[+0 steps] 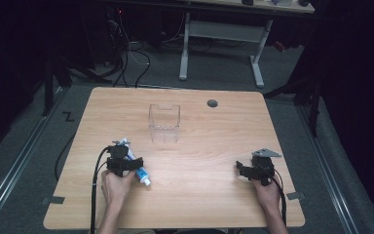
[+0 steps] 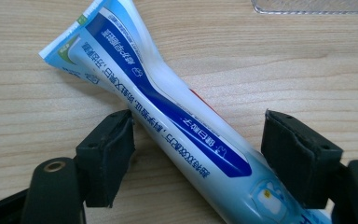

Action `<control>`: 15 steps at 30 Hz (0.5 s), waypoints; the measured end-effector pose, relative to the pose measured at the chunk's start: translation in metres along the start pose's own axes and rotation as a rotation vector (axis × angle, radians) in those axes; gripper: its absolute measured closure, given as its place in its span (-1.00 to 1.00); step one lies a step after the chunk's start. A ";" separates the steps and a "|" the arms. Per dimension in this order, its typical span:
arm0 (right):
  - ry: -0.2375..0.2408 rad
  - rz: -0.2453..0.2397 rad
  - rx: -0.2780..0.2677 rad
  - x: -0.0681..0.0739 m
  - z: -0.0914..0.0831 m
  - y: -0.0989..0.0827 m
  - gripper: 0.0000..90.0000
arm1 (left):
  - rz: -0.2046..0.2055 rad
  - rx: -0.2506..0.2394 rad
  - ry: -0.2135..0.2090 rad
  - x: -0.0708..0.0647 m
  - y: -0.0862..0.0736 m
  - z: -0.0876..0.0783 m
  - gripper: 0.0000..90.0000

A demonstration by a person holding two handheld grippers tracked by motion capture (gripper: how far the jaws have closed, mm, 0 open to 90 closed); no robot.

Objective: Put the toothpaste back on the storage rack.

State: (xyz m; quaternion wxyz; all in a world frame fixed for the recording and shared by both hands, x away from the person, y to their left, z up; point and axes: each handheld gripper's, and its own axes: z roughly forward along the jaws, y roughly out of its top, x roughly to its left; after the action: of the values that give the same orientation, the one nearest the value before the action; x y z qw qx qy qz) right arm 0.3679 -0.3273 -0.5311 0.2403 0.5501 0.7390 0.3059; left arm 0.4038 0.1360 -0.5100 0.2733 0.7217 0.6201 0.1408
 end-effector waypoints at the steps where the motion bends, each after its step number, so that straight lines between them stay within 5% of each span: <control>1: 0.000 0.000 0.000 0.000 0.000 0.000 -0.47 | -0.006 0.004 0.000 0.000 0.000 0.002 -0.42; 15: 0.000 0.001 0.000 0.000 0.000 0.000 -0.47 | 0.016 0.001 0.067 -0.002 0.003 0.008 -0.25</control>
State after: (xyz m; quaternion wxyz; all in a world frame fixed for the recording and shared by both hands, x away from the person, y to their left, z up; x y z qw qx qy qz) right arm 0.3679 -0.3272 -0.5311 0.2400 0.5504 0.7389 0.3059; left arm 0.4102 0.1318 -0.5144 0.2510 0.7215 0.6233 0.1670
